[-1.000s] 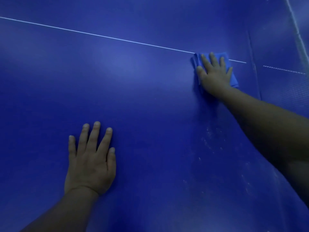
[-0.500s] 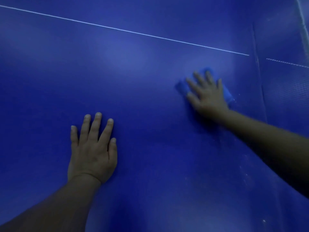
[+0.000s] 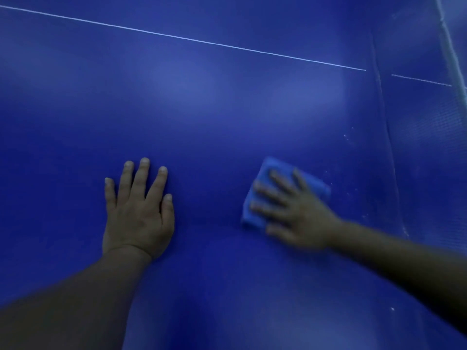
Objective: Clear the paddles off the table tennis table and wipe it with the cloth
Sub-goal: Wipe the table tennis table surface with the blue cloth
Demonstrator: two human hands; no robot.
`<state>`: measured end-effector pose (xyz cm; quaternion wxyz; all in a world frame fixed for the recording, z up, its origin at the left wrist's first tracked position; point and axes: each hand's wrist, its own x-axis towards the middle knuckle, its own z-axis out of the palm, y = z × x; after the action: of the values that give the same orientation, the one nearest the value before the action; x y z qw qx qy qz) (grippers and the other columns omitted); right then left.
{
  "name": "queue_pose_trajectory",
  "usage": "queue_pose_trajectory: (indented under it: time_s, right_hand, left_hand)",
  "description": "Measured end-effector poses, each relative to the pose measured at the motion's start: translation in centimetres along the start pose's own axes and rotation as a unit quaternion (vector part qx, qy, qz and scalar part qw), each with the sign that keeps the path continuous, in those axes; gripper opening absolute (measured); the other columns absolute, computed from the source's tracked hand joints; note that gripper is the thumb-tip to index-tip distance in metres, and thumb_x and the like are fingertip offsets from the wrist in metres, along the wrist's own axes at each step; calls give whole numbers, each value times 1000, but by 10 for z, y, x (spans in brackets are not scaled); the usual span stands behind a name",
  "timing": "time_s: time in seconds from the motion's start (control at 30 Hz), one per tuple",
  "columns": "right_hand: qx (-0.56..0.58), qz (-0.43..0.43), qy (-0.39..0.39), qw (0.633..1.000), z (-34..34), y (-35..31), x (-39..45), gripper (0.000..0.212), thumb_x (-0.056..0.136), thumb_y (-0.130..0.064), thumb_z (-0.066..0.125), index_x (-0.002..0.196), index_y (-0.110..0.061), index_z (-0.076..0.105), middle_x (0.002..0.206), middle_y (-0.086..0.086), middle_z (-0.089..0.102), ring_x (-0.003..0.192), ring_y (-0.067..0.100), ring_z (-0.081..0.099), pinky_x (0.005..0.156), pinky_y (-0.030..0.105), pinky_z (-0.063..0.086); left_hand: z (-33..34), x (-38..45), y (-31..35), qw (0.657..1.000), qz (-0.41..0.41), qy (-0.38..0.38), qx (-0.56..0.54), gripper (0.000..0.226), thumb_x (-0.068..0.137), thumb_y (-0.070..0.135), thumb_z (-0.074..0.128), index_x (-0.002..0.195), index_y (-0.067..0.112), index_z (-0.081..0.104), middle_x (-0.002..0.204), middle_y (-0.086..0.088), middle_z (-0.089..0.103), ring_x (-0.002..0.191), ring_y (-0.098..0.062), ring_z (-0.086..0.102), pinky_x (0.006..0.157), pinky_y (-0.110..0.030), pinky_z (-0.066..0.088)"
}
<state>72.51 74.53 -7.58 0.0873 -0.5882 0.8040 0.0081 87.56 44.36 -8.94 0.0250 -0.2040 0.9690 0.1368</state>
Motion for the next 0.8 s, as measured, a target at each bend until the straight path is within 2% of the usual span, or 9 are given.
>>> queue_pose_trajectory:
  time_s: [0.1,0.17,0.23,0.4,0.5,0.57,0.63,0.7,0.8]
  right_hand:
    - [36,270,50,961,-18,70,74,60,98,-56,32,154,-36,33,166,2,23,153,37,12,115,70,11]
    - [55,364,61,928,-24,85,112,57,101,-56,31,156,-43,23,168,-6,13,155,31,3,118,67,3]
    - [43,342,55,937,-17,60,131,56,102,-53,31,156,-43,24,168,-5,14,154,33,3,117,69,3]
    - [-2,57,45,997,12,-57,34,52,101,-53,35,150,-36,41,161,2,34,151,40,20,116,67,9]
    - [8,196,52,979,7,-21,-8,58,96,-57,34,150,-35,36,161,5,33,150,41,22,113,72,15]
    - [38,356,47,932,4,3,-9,60,96,-58,31,153,-40,25,166,-1,22,154,33,10,117,68,8]
    - [60,430,52,899,6,-6,-3,59,99,-57,31,156,-43,22,168,-6,15,155,28,2,120,62,1]
    - [61,445,66,891,17,-49,-8,59,99,-56,31,156,-40,27,167,-5,18,155,30,4,120,62,2]
    - [51,359,88,928,38,-158,-60,56,100,-54,33,153,-37,37,164,0,27,153,37,15,117,65,10]
  left_hand:
    - [0,0,0,1000,-7,-1,-3,65,97,47,20,154,21,34,165,-7,21,154,-27,5,123,-53,-3]
    - [0,-1,1,1000,-5,2,-5,65,97,46,20,155,21,34,165,-7,21,154,-27,5,123,-52,-5]
    - [0,-1,0,1000,-2,8,-8,64,97,45,21,155,20,34,165,-8,21,154,-28,6,123,-52,-5]
    - [3,-1,-2,1000,-4,6,-18,64,97,45,22,155,21,34,165,-8,20,154,-28,6,122,-53,-5]
    - [3,0,-1,1000,-5,3,-15,66,96,48,19,156,23,31,166,-6,18,154,-26,3,123,-53,-6]
    - [2,1,-1,1000,0,3,-19,67,95,49,19,156,23,31,166,-6,17,154,-26,3,123,-53,-6]
    - [1,1,-3,1000,7,0,-23,68,95,51,20,155,23,31,166,-7,17,154,-27,2,123,-53,-6]
    - [1,0,-6,1000,15,1,-27,70,94,52,20,155,21,31,166,-8,17,154,-28,2,122,-54,-6]
    - [-2,0,-9,998,29,-6,-59,67,97,51,25,155,18,33,166,-10,17,154,-28,2,122,-54,-7]
